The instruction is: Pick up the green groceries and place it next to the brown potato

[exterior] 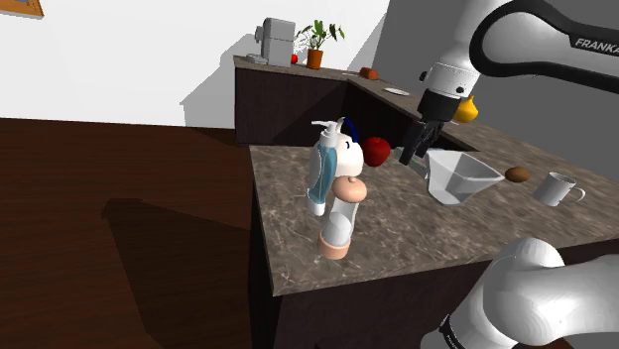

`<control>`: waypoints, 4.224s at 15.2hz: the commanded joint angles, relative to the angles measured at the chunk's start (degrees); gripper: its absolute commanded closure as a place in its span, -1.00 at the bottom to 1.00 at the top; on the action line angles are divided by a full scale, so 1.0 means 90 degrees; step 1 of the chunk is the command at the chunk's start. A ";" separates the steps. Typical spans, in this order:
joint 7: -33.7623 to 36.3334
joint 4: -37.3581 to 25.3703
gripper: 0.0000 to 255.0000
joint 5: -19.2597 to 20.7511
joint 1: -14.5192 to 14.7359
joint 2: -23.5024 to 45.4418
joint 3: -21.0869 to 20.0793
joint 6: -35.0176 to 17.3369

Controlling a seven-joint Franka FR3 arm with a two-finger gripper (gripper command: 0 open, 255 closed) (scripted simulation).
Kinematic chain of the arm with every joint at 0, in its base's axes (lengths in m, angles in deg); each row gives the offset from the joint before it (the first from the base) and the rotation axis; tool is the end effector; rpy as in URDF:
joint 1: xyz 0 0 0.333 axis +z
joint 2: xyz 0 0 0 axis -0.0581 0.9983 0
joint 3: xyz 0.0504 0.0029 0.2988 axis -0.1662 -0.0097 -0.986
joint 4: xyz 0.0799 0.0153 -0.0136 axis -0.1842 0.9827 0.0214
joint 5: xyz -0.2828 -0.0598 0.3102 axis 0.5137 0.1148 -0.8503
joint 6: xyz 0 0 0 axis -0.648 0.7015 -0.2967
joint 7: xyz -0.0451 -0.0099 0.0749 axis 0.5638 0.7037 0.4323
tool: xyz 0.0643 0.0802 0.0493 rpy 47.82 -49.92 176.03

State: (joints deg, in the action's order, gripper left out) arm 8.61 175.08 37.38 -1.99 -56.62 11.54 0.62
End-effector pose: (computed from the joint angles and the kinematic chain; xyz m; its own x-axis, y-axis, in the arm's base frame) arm 0.3376 -0.0242 0.5945 0.9981 0.0435 0.0436 0.0452 -0.9983 -0.0372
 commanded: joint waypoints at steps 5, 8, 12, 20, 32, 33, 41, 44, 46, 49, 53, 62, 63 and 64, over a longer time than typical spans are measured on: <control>-0.0215 -0.0468 -1.00 0.0201 -0.0127 0.0850 0.0328 -0.0343; -0.0375 -0.0890 -1.00 0.0300 -0.0205 0.1502 0.0567 -0.0549; -0.0597 -0.1547 -1.00 0.0358 -0.0290 0.2391 0.0884 -0.0749; -0.1111 -0.3213 -1.00 0.0176 -0.0481 0.4263 0.1494 -0.0869; -0.1461 -0.3884 -1.00 -0.0135 -0.0711 0.5487 0.1804 -0.1326; -0.1461 -0.3834 -1.00 -0.0135 -0.0711 0.5486 0.1804 -0.1375; -0.1461 -0.3834 -1.00 -0.0135 -0.0711 0.5486 0.1804 -0.1375; -0.1461 -0.3834 1.00 -0.0134 -0.0711 0.5486 0.1804 -0.1375; -0.1455 -0.3829 1.00 -0.0134 -0.0707 0.5484 0.1801 -0.1378; -0.1455 -0.3828 1.00 -0.0134 -0.0708 0.5485 0.1801 -0.1381; -0.1462 -0.4010 1.00 -0.0136 -0.0712 0.5490 0.1804 -0.1203; -0.1491 -0.4913 1.00 -0.0174 -0.0733 0.5599 0.1819 -0.0403; -0.1496 -0.5024 1.00 -0.0181 -0.0737 0.5620 0.1822 -0.0311; -0.1502 -0.5139 1.00 -0.0189 -0.0742 0.5643 0.1825 -0.0218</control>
State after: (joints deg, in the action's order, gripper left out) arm -4.84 129.87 35.74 -8.61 -6.02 27.92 -2.23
